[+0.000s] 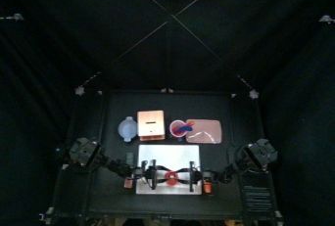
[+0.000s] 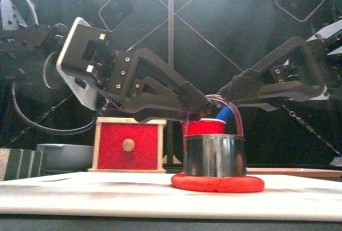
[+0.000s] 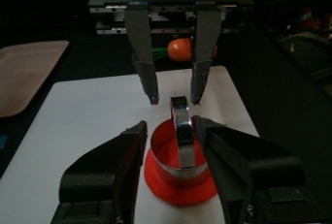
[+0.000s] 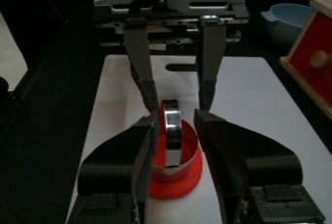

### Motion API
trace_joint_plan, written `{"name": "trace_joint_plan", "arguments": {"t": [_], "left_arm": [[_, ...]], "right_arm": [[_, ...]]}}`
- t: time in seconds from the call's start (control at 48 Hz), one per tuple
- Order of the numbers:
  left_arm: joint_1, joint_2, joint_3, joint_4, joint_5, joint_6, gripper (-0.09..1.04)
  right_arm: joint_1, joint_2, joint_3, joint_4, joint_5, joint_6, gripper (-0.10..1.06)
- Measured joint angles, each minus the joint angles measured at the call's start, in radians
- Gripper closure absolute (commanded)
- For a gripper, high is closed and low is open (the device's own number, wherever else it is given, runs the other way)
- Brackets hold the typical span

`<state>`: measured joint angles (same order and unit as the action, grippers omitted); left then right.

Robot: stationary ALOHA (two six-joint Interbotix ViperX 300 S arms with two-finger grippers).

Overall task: Get the cutter from the drawer then cut the dough then place the extra dough in the bowl
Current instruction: Cut the dough

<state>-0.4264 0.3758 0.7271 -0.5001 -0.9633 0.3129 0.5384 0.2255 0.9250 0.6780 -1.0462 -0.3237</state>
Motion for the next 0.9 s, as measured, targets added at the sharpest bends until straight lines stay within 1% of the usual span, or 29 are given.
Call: {"name": "trace_joint_plan", "arguments": {"t": [0.188,0.542,0.896], "left_arm": [[-0.026,0.0,0.0,-0.017,0.011,0.002,0.14],[-0.009,0.0,0.0,-0.031,0.017,0.002,0.14],[-0.002,0.0,0.0,-0.037,0.041,0.003,0.15]], "right_arm": [[0.006,0.005,-0.006,0.009,0.038,-0.003,0.22],[0.011,0.006,-0.012,0.003,0.084,-0.006,0.22],[0.009,0.005,-0.021,0.015,0.11,-0.006,0.22]]}}
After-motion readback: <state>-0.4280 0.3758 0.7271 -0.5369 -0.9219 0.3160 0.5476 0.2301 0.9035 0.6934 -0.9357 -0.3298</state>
